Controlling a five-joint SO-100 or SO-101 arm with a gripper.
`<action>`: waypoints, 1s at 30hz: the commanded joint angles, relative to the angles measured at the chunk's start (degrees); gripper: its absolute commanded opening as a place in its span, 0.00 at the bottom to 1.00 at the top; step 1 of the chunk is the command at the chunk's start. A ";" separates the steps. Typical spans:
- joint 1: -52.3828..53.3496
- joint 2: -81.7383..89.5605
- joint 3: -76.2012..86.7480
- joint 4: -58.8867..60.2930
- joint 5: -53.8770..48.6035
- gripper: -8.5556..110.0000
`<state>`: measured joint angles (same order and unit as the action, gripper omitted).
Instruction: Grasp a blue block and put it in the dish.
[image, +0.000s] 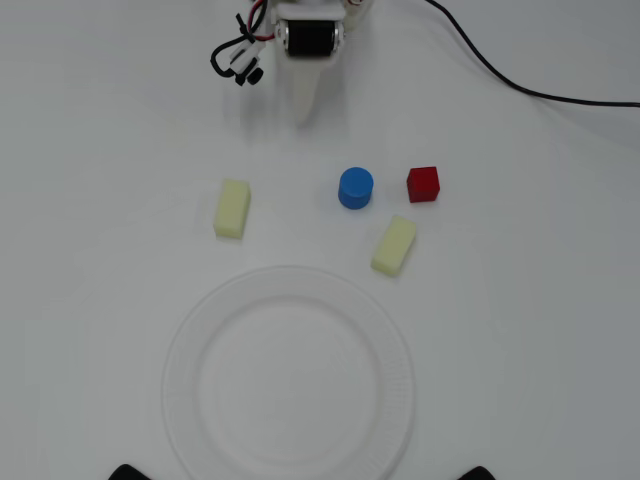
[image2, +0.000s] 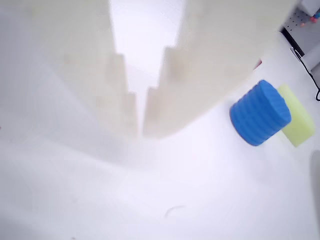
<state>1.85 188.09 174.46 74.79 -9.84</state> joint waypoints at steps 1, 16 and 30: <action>1.58 9.14 0.53 0.79 -3.69 0.07; -1.41 -33.13 -30.67 -1.41 -0.79 0.07; -13.18 -57.22 -50.89 3.34 2.11 0.39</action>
<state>-9.49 132.45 127.27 77.78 -8.61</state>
